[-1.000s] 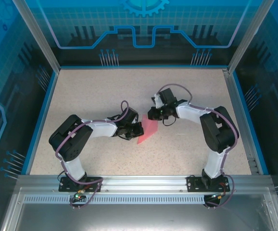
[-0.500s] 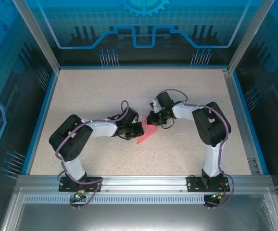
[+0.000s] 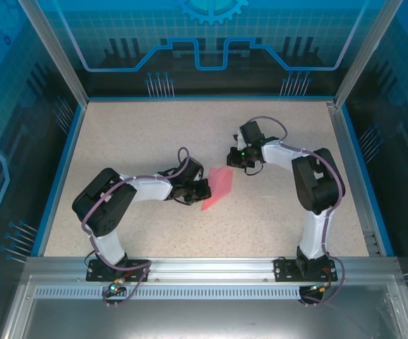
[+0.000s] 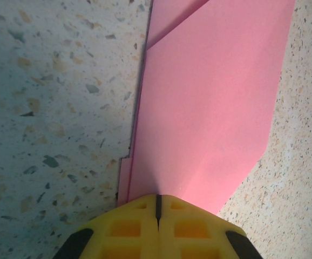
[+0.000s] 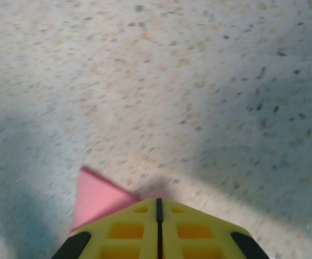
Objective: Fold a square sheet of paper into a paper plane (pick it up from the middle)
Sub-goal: Fourth fold the wing at the center of the table.
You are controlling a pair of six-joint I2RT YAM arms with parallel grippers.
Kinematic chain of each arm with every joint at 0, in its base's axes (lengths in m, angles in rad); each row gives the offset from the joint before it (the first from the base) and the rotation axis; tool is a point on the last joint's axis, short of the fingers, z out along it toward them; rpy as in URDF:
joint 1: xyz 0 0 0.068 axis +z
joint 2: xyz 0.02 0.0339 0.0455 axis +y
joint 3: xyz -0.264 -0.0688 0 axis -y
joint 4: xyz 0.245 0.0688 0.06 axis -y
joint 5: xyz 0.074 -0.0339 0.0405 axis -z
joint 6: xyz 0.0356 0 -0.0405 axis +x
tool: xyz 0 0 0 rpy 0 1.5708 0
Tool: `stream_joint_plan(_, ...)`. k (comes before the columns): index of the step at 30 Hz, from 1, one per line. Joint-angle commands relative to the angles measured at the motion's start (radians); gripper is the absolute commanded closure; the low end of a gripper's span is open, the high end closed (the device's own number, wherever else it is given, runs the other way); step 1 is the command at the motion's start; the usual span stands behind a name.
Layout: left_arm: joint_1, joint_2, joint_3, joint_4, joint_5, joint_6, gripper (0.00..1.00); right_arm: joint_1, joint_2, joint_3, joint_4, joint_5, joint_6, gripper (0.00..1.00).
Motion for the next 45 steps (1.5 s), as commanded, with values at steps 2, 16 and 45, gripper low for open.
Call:
stream_joint_plan(2, -0.008, 0.047, -0.040, -0.172, -0.025, 0.022, 1.00, 0.072, -0.133, -0.110, 0.031, -0.022, 0.029, 0.92)
stream_joint_plan(16, -0.008, 0.042, -0.032, -0.173, -0.025, 0.018, 1.00, 0.172, -0.033, -0.225, 0.167, -0.175, 0.179, 0.92)
stream_joint_plan(45, -0.014, -0.109, 0.009, -0.086, 0.078, -0.020, 0.99, 0.141, 0.061, -0.206, 0.019, -0.096, 0.194, 0.93)
